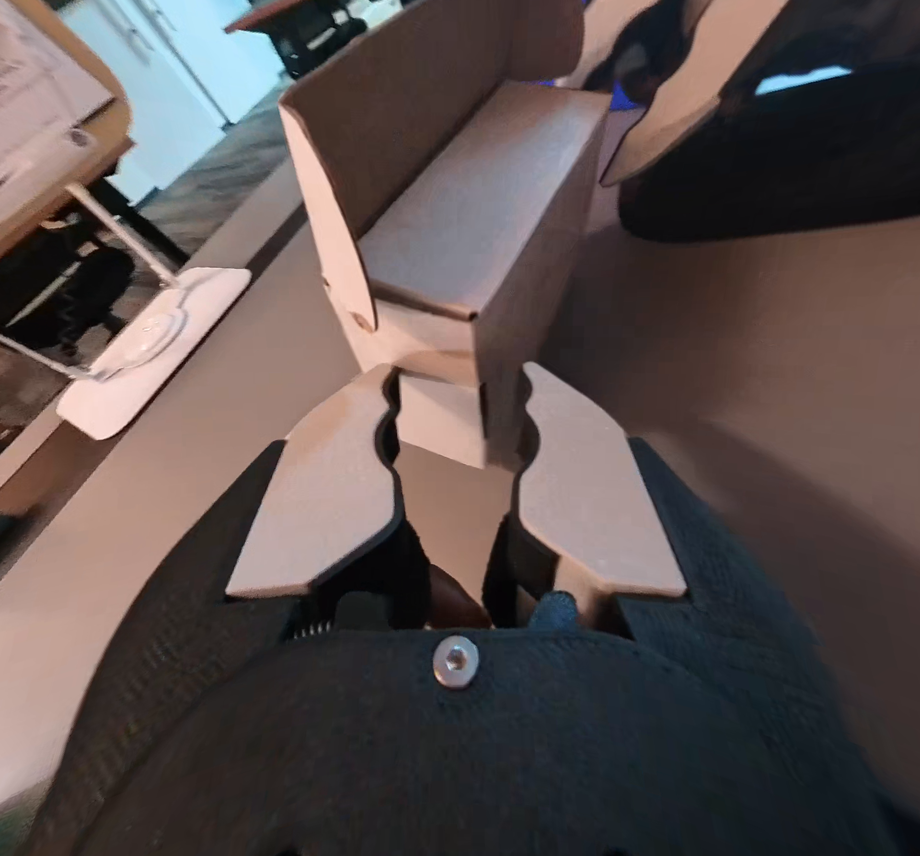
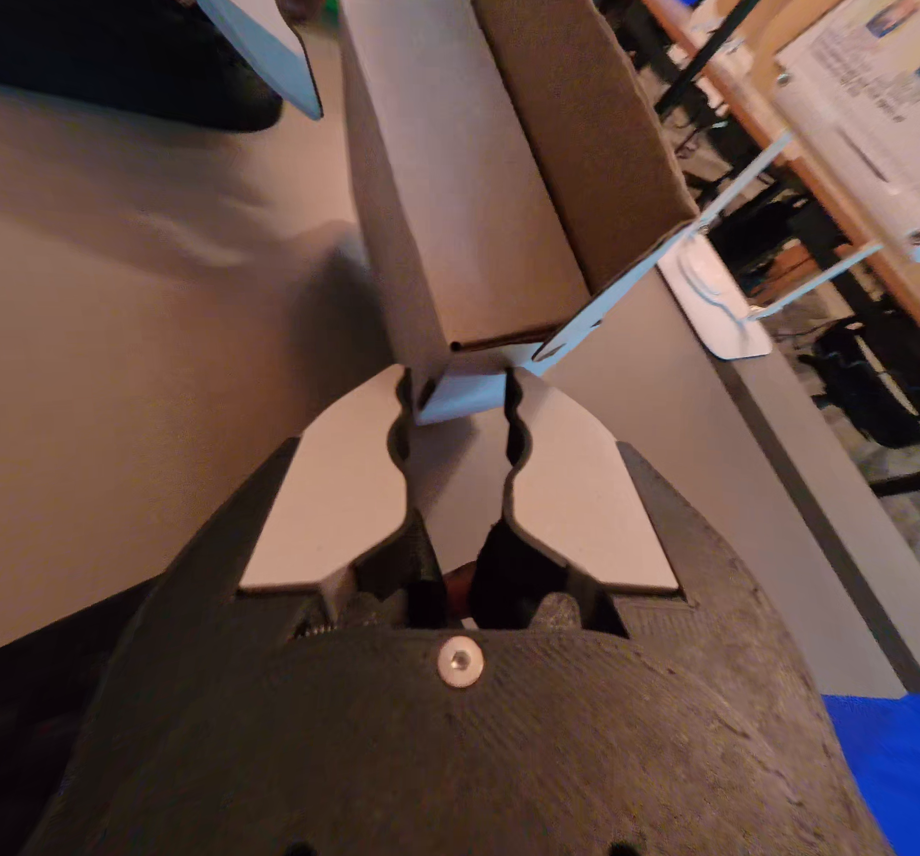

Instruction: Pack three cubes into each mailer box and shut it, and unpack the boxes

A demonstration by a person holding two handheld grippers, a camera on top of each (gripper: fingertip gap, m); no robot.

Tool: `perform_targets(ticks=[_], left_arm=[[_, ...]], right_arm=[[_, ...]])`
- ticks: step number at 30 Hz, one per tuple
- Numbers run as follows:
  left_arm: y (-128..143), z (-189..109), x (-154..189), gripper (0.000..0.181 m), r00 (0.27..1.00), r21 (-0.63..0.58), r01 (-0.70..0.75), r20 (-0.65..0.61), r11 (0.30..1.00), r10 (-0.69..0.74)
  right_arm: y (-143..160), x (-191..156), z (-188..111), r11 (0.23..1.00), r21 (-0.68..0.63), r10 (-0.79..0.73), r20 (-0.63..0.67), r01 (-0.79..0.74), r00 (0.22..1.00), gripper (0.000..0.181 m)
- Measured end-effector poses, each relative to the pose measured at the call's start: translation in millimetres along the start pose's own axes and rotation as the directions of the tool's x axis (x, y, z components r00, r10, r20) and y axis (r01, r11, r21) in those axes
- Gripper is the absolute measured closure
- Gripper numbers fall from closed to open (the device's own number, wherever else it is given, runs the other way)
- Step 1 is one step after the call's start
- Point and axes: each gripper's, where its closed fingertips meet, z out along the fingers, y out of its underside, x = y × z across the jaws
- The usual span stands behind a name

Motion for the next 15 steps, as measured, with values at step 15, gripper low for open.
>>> perform_targets(ticks=[15], left_arm=[[18.5, 5.9, -11.3, 0.112, 0.994, -0.049, 0.037, 0.106, 0.998, -0.032]], right_arm=[[-6.7, 11.7, 5.8, 0.998, 0.05, -0.04, -0.133, 0.047, 0.99, 0.129]])
